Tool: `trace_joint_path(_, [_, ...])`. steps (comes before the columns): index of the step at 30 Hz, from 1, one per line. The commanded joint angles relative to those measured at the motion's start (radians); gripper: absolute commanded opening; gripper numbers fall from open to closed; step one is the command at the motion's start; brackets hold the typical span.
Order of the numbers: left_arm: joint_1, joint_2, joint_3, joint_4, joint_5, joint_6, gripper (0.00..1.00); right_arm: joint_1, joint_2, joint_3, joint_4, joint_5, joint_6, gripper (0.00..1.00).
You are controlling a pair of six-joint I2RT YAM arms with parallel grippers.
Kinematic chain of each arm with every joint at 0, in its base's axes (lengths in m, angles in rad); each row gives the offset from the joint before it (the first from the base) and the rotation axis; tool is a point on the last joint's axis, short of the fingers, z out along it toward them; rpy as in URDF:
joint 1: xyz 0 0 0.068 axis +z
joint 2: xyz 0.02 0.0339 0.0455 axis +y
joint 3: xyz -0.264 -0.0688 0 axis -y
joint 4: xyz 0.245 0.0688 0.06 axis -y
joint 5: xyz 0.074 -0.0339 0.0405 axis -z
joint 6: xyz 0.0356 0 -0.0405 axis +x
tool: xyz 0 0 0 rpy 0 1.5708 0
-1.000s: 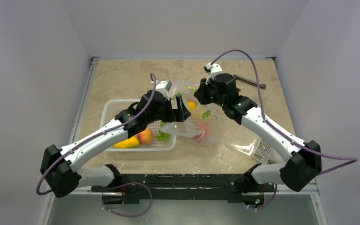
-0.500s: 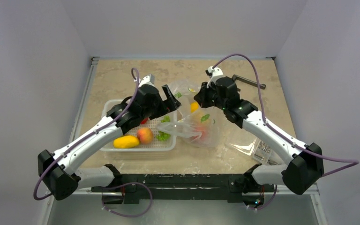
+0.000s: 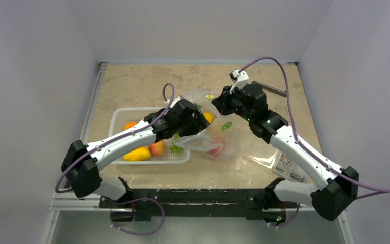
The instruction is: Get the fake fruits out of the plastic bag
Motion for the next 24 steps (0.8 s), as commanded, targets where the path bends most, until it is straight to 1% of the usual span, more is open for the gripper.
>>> trace_joint_path(1, [0.000,0.045,0.020,0.081,-0.030,-0.053,0.73,0.004,-0.051,0.023,0.057,-0.009,0.013,0.00])
trace_joint_path(2, [0.001,0.058,0.028,0.084,-0.038,-0.040,0.67,0.004,-0.056,0.030,0.046,0.002,0.011,0.00])
trace_joint_path(4, [0.001,0.077,0.030,0.112,-0.035,0.009,0.51,0.004,-0.066,0.057,0.015,0.044,0.002,0.00])
trace_joint_path(5, [-0.001,0.084,0.026,0.121,-0.036,0.032,0.43,0.002,-0.070,0.075,-0.002,0.077,-0.007,0.00])
trace_joint_path(6, [-0.006,0.087,0.020,0.127,-0.045,0.068,0.37,0.002,-0.075,0.104,-0.017,0.117,-0.016,0.00])
trace_joint_path(7, [-0.010,0.086,0.009,0.126,-0.062,0.088,0.28,0.002,-0.077,0.129,-0.039,0.173,-0.022,0.00])
trace_joint_path(10, [-0.018,0.050,-0.058,0.131,-0.116,0.143,0.05,-0.005,-0.065,0.210,-0.101,0.289,-0.047,0.00])
trace_joint_path(11, [-0.021,0.029,-0.089,0.145,-0.135,0.158,0.00,-0.007,-0.056,0.237,-0.115,0.325,-0.062,0.00])
trace_joint_path(14, [-0.040,-0.062,-0.189,0.212,-0.158,0.220,0.00,-0.028,-0.025,0.304,-0.146,0.422,-0.115,0.00])
trace_joint_path(16, [-0.052,-0.117,-0.240,0.259,-0.159,0.263,0.00,-0.055,-0.008,0.320,-0.116,0.422,-0.152,0.00])
trace_joint_path(19, [-0.064,-0.182,-0.301,0.306,-0.163,0.287,0.00,-0.124,0.044,0.364,-0.067,0.341,-0.196,0.00])
trace_joint_path(21, [-0.068,-0.206,-0.329,0.342,-0.157,0.294,0.00,-0.174,0.118,0.416,-0.032,0.281,-0.210,0.00])
trace_joint_path(24, [-0.070,-0.185,-0.322,0.390,-0.111,0.289,0.00,-0.201,0.235,0.526,-0.064,0.218,-0.260,0.00])
